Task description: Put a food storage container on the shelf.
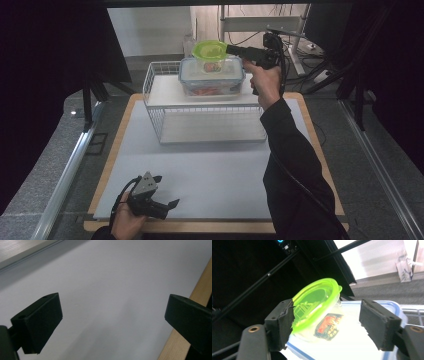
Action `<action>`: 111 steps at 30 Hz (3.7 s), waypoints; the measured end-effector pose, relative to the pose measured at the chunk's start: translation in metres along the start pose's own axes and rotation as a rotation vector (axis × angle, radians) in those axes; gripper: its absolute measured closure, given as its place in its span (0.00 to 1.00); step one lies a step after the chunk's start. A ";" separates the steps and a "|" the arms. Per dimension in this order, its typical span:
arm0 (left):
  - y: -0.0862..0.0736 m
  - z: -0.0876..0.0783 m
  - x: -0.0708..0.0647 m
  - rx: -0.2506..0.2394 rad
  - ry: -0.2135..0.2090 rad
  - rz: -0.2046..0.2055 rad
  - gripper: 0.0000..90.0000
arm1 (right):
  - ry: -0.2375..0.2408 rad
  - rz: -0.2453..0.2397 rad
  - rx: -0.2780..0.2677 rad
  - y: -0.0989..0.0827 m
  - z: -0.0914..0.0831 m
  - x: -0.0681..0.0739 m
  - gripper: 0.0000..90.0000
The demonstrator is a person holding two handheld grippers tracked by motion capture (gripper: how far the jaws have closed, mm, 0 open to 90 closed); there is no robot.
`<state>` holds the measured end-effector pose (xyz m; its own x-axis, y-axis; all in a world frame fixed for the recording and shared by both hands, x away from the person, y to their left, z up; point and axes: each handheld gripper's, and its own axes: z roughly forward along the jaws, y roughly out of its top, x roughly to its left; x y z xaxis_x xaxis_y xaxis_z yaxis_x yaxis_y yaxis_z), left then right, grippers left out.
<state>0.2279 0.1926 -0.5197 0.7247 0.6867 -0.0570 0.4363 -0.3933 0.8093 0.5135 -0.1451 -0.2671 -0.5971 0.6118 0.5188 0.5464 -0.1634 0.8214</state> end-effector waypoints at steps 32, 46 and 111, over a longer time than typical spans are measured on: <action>0.000 0.002 -0.001 0.016 0.005 0.010 0.01 | -0.021 -0.335 0.117 -0.090 -0.056 0.015 0.06; 0.000 0.002 -0.001 0.020 0.004 0.011 0.01 | -0.014 -0.434 0.175 -0.136 -0.056 0.013 0.04; 0.001 0.001 -0.003 0.013 0.016 0.036 0.02 | -0.192 -0.518 0.332 -0.271 -0.148 -0.033 0.00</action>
<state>0.2265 0.1892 -0.5195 0.7311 0.6820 -0.0187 0.4173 -0.4252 0.8032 0.2979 -0.2357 -0.4715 -0.7337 0.6795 -0.0024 0.3860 0.4197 0.8215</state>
